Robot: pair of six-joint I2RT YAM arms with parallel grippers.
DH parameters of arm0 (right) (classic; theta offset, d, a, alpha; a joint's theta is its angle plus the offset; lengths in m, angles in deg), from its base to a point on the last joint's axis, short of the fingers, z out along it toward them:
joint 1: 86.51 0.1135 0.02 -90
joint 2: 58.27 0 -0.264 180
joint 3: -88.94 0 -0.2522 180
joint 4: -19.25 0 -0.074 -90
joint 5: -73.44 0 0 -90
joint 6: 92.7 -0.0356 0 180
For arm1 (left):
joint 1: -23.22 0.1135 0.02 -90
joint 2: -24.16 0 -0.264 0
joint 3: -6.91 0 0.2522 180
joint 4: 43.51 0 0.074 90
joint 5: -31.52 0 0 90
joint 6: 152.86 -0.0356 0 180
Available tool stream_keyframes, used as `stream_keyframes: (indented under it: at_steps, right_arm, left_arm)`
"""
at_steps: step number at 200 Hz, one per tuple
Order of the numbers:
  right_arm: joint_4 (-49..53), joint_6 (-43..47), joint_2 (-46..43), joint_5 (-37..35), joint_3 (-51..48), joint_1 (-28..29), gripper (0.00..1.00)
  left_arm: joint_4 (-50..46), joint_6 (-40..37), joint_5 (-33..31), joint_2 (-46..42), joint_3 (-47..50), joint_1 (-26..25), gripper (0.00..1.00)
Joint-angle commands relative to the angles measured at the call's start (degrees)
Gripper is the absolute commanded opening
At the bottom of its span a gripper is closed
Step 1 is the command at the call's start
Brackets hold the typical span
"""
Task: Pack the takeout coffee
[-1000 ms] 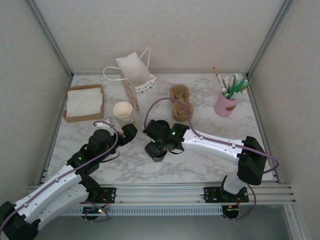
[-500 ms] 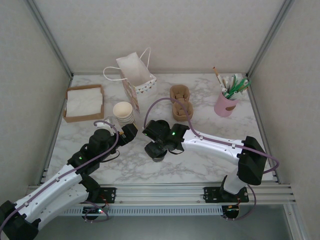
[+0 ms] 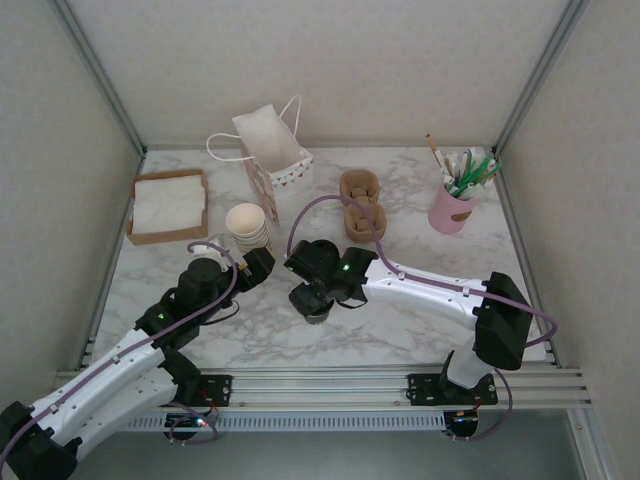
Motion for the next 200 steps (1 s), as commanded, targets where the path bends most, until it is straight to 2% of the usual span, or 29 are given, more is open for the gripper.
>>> stream_keyframes:
  at_steps: [1,34,72,140,161,200]
  right_arm:
    - [2.36,-0.03,1.43,-2.83,0.75,0.60,0.69]
    - [2.73,-0.38,1.33,-3.56,0.23,0.60,0.69]
    - [2.57,-0.57,1.00,-3.11,0.11,0.65,0.69]
    - [2.17,-1.13,-0.08,-2.05,1.74,0.61,0.69]
    - [2.03,-1.13,-0.28,-1.67,1.75,0.60,0.69]
    - [1.68,-0.98,-0.60,-1.22,1.60,0.66,0.69]
  left_arm:
    - [1.61,0.43,0.96,-0.31,0.94,0.56,1.00]
    - [1.37,1.06,1.81,0.34,1.51,0.55,0.99]
    - [2.31,2.41,4.48,1.74,3.04,0.55,0.89]
    - [3.34,5.40,11.03,5.11,6.89,0.55,0.43]
    - [4.61,6.29,13.04,6.14,8.25,0.46,0.34]
    - [8.95,7.28,17.39,12.06,10.03,-0.68,0.25]
